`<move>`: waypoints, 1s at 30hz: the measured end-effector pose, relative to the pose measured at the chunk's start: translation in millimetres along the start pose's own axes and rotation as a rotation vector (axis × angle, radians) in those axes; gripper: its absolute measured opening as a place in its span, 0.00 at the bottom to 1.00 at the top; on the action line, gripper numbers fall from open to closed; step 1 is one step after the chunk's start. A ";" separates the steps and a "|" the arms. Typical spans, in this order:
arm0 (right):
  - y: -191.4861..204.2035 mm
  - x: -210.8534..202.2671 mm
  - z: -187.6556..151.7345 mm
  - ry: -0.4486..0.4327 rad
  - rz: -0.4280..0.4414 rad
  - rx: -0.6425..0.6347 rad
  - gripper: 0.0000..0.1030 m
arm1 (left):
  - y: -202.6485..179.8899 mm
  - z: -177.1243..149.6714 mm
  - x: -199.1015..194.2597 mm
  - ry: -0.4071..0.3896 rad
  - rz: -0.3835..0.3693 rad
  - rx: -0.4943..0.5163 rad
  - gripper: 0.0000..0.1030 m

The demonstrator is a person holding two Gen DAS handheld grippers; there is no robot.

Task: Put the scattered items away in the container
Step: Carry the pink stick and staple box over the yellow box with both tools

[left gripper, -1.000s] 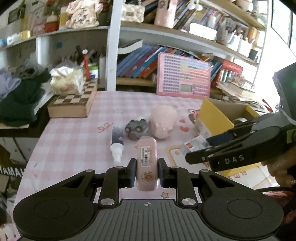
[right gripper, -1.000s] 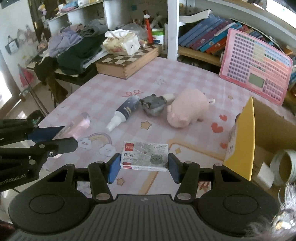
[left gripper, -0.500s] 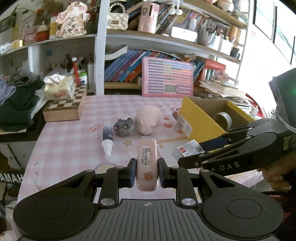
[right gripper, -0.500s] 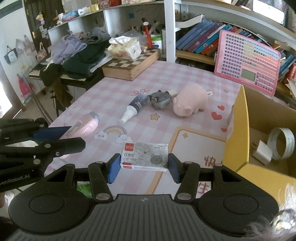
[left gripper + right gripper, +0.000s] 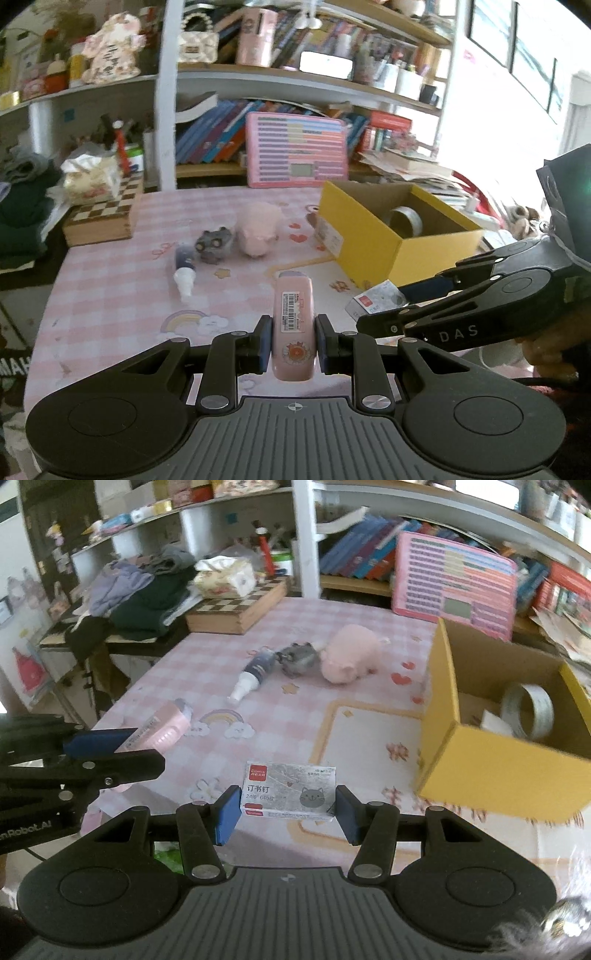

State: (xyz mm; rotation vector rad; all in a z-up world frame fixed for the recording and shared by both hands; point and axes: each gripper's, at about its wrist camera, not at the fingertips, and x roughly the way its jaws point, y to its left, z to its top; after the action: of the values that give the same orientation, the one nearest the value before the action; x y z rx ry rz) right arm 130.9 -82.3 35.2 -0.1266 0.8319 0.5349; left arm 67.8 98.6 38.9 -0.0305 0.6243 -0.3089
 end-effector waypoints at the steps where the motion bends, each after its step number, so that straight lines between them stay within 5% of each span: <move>1: -1.3 -2.2 -3.5 0.000 -0.007 0.011 0.50 | -2.2 -1.0 0.6 0.003 -0.009 0.005 0.22; 30: -42.5 -56.6 -63.6 -0.017 -0.188 0.225 0.50 | -63.6 -1.2 16.8 0.035 -0.216 0.157 0.22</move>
State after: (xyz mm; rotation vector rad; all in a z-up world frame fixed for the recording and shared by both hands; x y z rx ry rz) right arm 78.4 -161.5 29.6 0.0067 0.8478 0.2635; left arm 62.5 33.1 36.0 0.0590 0.6306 -0.5674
